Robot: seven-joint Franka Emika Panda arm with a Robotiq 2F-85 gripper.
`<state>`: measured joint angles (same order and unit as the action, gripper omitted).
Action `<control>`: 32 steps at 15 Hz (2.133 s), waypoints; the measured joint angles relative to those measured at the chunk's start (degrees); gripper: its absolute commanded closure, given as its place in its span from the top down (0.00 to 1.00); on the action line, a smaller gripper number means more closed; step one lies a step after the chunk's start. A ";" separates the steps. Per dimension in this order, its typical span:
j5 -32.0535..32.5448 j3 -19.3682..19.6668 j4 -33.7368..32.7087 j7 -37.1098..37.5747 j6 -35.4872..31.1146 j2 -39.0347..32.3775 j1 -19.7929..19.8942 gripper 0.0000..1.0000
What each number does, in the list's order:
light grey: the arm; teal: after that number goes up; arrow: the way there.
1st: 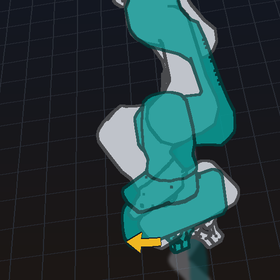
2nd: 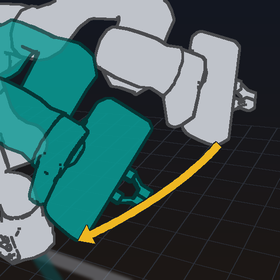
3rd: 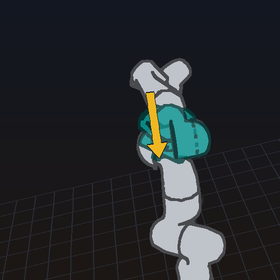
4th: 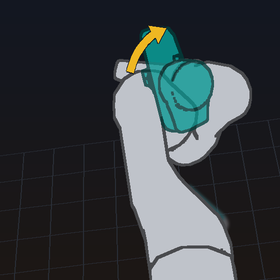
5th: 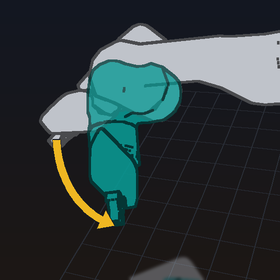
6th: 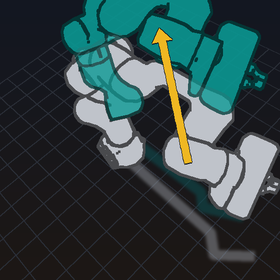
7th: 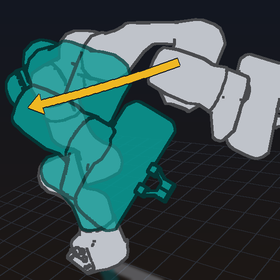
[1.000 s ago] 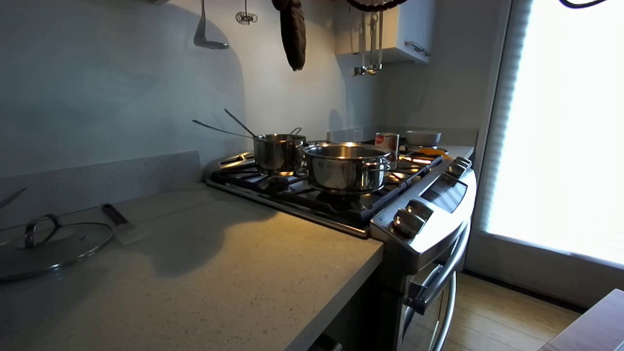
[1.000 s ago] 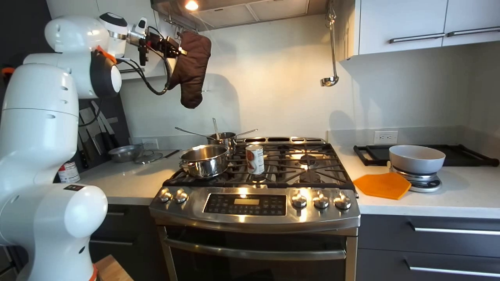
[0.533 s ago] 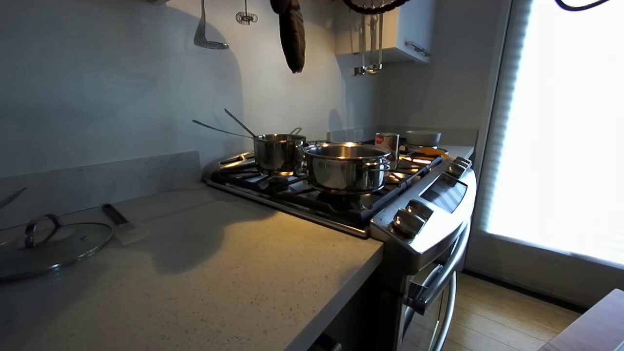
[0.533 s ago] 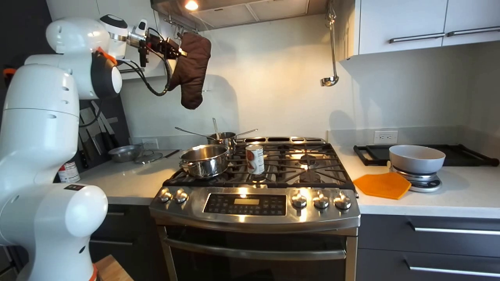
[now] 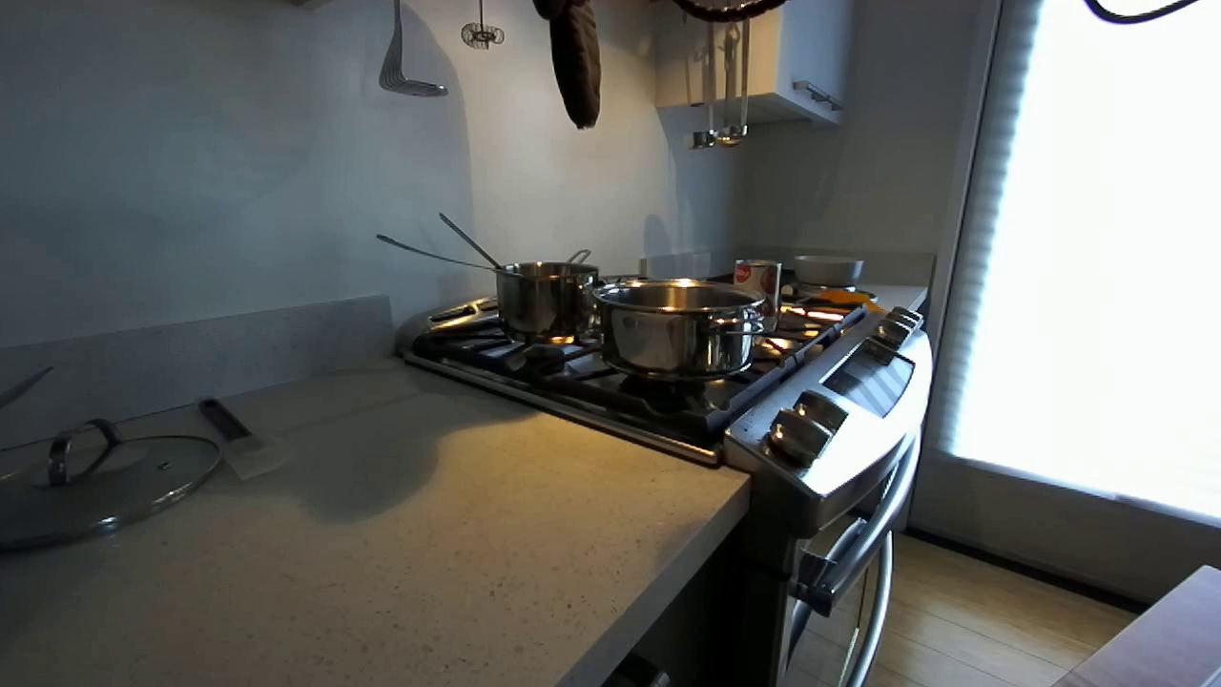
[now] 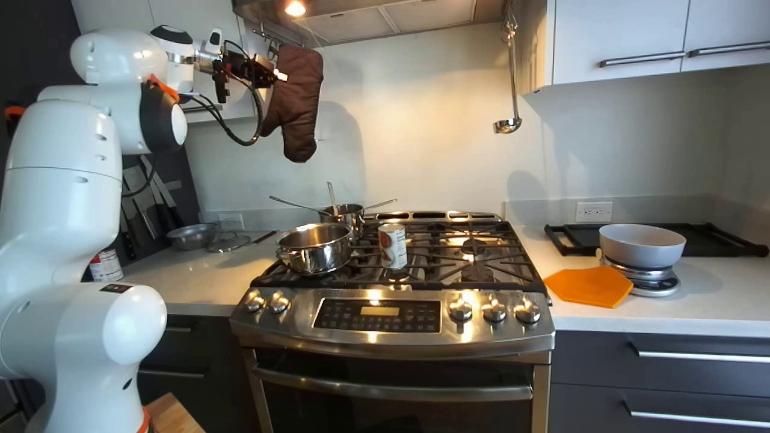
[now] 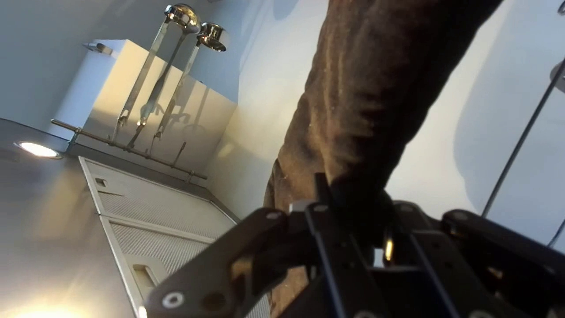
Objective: Hang the black oven mitts on the hook above
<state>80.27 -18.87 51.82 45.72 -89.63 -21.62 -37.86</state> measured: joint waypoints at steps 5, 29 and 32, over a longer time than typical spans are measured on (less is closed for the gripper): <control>1.08 0.16 0.00 0.00 0.08 -0.27 -0.22 0.05; 1.76 0.80 1.24 0.00 1.62 -1.28 -0.87 0.05; 3.90 1.11 1.28 0.49 1.65 -1.28 -1.39 0.05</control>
<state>84.17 -17.76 53.10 46.21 -87.98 -22.90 -39.25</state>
